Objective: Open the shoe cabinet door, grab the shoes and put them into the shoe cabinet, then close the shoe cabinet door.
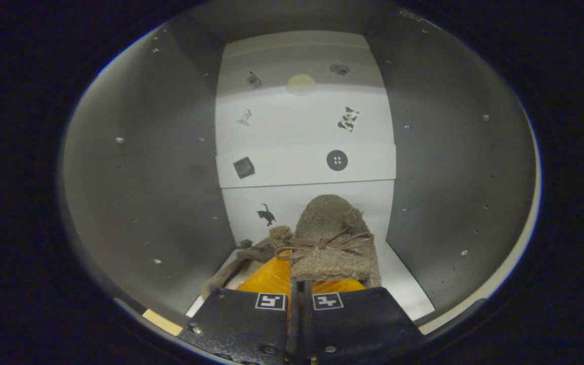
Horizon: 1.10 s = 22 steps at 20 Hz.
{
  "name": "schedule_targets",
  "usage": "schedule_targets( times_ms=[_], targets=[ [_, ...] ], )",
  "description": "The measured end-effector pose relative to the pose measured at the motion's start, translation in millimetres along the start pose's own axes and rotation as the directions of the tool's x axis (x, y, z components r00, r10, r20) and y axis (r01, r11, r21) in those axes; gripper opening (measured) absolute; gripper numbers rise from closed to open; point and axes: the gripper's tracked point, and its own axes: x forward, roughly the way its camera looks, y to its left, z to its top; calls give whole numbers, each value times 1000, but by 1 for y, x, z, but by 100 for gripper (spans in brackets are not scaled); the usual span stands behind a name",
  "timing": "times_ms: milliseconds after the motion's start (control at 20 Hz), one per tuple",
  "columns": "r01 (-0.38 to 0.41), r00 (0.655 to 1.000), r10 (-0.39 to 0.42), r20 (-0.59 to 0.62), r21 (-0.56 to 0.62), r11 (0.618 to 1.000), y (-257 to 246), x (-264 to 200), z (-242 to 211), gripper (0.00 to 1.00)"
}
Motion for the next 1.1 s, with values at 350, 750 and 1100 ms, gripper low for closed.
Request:
schedule_targets(
  times_ms=[350,750,1100],
  targets=[
    [63,986,-63,-157,-6,998,-13,43,-33,7],
    [0,983,6,-185,36,999,7,10,-33,53],
    [-57,998,57,-9,24,998,19,-101,-19,76]
  ],
)
